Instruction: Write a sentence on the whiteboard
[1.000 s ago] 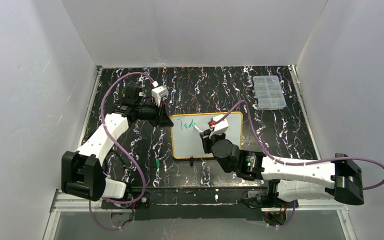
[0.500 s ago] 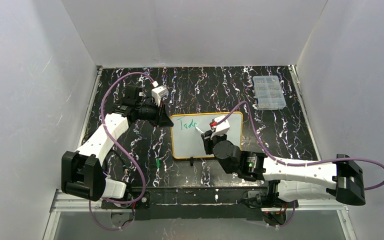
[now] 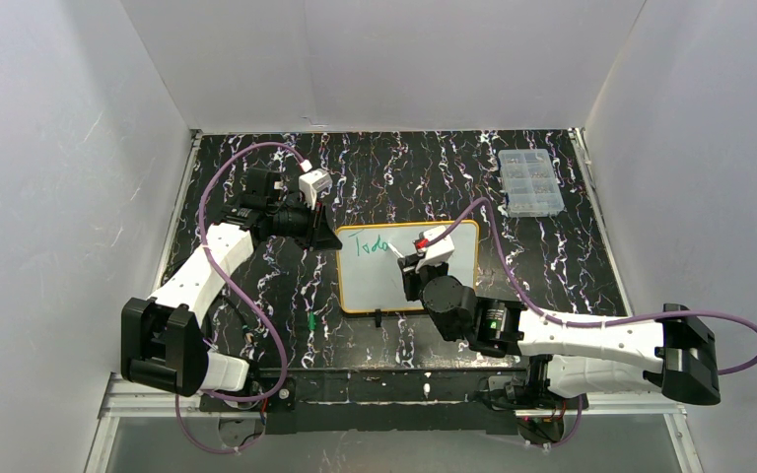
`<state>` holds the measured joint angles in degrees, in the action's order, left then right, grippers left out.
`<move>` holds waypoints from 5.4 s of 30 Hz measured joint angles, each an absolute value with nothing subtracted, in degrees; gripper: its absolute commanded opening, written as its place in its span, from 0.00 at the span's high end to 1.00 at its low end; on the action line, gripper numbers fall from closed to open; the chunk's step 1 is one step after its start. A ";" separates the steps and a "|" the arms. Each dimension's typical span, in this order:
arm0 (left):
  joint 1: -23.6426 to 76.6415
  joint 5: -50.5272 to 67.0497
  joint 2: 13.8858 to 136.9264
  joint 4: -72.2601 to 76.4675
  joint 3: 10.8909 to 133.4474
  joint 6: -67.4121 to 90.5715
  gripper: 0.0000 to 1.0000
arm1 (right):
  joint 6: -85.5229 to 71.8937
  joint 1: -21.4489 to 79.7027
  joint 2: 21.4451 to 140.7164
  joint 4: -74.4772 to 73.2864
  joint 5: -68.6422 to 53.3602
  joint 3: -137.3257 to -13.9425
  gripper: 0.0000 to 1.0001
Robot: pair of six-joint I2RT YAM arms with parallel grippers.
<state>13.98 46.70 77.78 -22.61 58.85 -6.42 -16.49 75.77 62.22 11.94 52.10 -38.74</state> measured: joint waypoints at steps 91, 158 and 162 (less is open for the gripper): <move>14.00 46.48 77.41 -22.76 58.74 -6.42 1.00 | -14.04 76.09 57.08 10.44 50.83 -37.69 0.99; 14.00 46.35 77.38 -22.74 58.74 -6.39 1.00 | -15.62 76.16 58.65 10.24 54.72 -36.64 0.99; 14.00 46.33 77.38 -22.74 58.74 -6.42 1.00 | -17.04 76.16 58.57 9.39 54.50 -36.62 0.99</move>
<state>14.00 46.33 77.38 -22.74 58.74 -6.42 -17.04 76.16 58.57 9.39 54.50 -36.62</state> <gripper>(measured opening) 0.116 0.218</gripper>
